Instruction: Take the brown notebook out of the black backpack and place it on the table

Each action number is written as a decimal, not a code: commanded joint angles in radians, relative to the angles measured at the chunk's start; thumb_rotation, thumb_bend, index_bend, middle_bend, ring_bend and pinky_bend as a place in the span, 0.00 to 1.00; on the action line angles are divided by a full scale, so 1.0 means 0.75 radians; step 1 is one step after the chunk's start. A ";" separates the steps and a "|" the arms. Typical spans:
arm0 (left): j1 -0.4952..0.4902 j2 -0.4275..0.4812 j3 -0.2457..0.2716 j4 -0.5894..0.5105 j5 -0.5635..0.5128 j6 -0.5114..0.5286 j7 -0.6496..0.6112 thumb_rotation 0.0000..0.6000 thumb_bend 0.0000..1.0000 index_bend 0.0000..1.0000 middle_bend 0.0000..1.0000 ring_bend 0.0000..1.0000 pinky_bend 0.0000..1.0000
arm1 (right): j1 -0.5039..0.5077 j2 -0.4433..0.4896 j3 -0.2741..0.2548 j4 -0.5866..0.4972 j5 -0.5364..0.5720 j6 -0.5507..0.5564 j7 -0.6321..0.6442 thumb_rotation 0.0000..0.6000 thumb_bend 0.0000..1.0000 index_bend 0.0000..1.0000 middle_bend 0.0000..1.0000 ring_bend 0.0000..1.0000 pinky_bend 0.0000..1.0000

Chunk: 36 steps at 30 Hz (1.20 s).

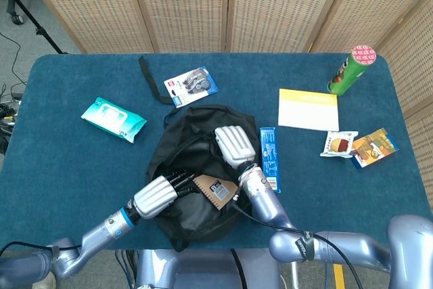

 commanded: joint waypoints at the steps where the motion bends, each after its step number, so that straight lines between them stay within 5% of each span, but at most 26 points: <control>1: -0.042 -0.059 -0.021 0.053 -0.028 -0.031 0.016 1.00 0.22 0.29 0.06 0.09 0.20 | 0.007 0.026 -0.004 -0.016 0.013 -0.038 0.021 1.00 0.83 0.68 0.66 0.54 0.59; 23: -0.152 -0.201 -0.006 0.197 -0.091 -0.059 0.046 1.00 0.18 0.29 0.06 0.09 0.20 | 0.035 0.159 -0.055 -0.052 -0.071 -0.237 0.235 1.00 0.78 0.69 0.67 0.55 0.59; 36: -0.171 -0.213 0.025 0.212 -0.105 -0.044 0.063 1.00 0.18 0.29 0.06 0.09 0.20 | 0.139 0.108 -0.037 0.011 -0.004 -0.271 0.255 1.00 0.75 0.69 0.67 0.55 0.59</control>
